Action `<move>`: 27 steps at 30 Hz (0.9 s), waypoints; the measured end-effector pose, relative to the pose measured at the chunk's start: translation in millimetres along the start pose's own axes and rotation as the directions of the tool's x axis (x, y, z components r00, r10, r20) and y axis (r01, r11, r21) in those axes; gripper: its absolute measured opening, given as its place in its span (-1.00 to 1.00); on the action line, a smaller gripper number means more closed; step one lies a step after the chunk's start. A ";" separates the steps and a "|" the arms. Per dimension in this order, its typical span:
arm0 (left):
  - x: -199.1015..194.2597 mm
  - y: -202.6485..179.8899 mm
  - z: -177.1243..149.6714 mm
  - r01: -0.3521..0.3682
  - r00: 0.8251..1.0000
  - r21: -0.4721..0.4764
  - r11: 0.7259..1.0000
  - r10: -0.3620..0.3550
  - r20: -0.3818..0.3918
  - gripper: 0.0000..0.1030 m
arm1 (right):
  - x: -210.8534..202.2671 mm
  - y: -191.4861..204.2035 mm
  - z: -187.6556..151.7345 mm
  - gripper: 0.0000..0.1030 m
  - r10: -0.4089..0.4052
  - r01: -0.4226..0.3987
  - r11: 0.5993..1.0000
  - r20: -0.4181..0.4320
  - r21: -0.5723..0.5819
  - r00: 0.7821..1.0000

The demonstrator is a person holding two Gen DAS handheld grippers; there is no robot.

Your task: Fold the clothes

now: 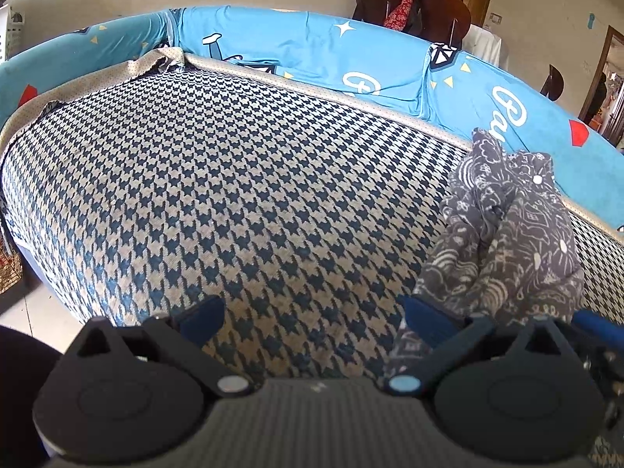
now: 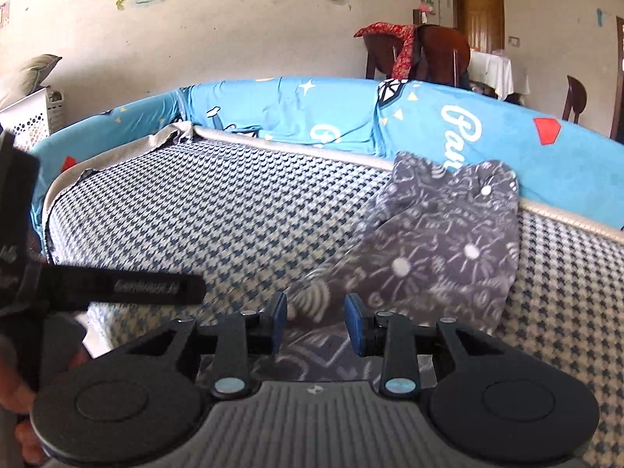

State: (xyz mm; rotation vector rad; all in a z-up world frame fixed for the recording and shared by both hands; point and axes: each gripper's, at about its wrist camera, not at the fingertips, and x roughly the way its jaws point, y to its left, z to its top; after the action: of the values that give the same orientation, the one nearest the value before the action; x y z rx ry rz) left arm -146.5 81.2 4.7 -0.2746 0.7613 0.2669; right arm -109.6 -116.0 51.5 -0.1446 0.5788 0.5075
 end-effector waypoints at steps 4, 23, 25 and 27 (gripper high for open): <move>3.8 -10.9 -4.6 0.017 1.000 0.037 0.999 -0.016 -0.020 1.00 | 13.0 -11.7 19.6 -0.36 -0.001 0.001 1.000 0.019 -0.030 1.000; 24.4 -34.0 -12.8 0.057 0.994 0.065 0.996 -0.051 -0.094 1.00 | 133.5 -51.5 64.0 -0.20 -0.055 0.055 0.996 -0.001 -0.064 0.998; 24.4 -33.2 -14.0 0.060 0.993 0.059 0.996 -0.054 -0.102 1.00 | 143.5 -49.8 62.8 -0.15 -0.067 0.065 0.994 -0.024 -0.089 0.997; 24.7 -31.8 -15.2 0.061 0.993 0.054 0.997 -0.055 -0.107 1.00 | 153.3 -47.5 60.0 -0.14 -0.096 0.090 0.987 -0.037 -0.132 0.995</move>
State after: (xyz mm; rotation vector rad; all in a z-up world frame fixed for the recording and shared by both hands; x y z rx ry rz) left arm -128.4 49.9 -18.6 -0.2573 0.8626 0.1765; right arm 53.3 -77.1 15.6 -0.3058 0.5787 0.4522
